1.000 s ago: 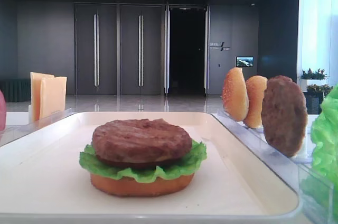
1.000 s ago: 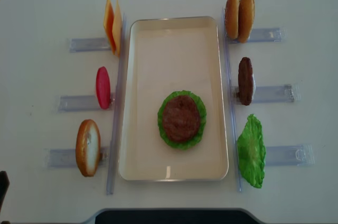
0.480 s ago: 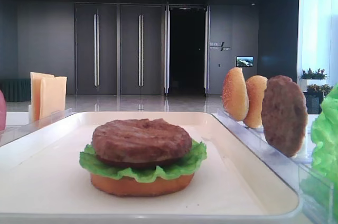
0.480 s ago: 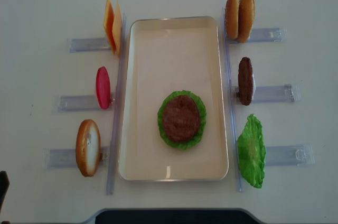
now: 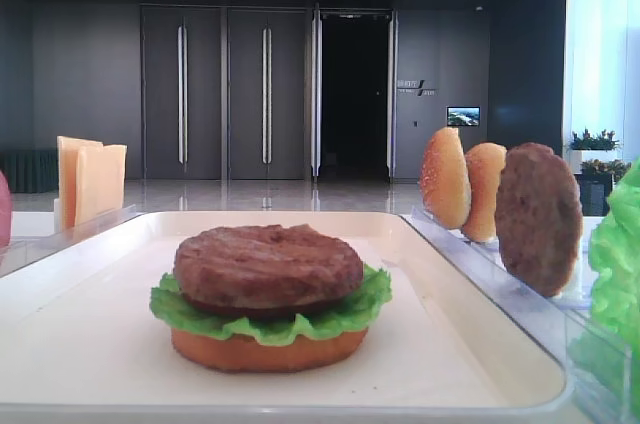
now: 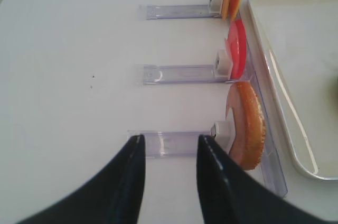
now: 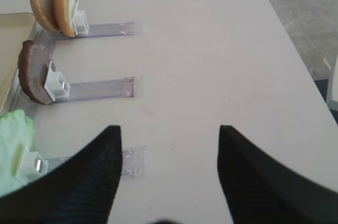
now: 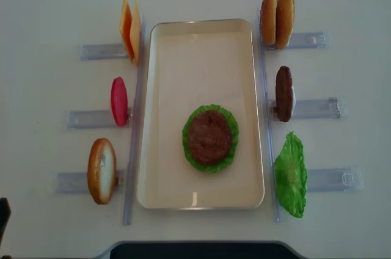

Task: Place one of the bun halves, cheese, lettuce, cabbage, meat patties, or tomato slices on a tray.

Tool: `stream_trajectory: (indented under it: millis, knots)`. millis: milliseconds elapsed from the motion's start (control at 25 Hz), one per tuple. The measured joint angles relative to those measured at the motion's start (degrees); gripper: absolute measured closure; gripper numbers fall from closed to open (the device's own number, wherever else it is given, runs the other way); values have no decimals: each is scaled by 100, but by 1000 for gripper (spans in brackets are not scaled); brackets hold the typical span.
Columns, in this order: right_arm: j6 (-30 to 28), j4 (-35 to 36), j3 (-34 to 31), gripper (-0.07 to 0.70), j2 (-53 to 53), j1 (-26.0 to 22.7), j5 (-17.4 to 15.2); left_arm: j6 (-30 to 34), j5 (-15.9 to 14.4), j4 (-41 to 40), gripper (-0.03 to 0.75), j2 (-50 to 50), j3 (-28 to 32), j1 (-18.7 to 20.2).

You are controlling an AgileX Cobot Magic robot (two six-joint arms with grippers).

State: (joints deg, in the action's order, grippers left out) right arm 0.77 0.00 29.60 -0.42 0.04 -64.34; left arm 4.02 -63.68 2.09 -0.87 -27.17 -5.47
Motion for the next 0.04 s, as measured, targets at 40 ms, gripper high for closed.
stream_trajectory:
  millis: [40]
  knots:
    - [0, 0, 0, 217, 0, 0, 0, -5, 0, 0, 451, 0, 0, 0]
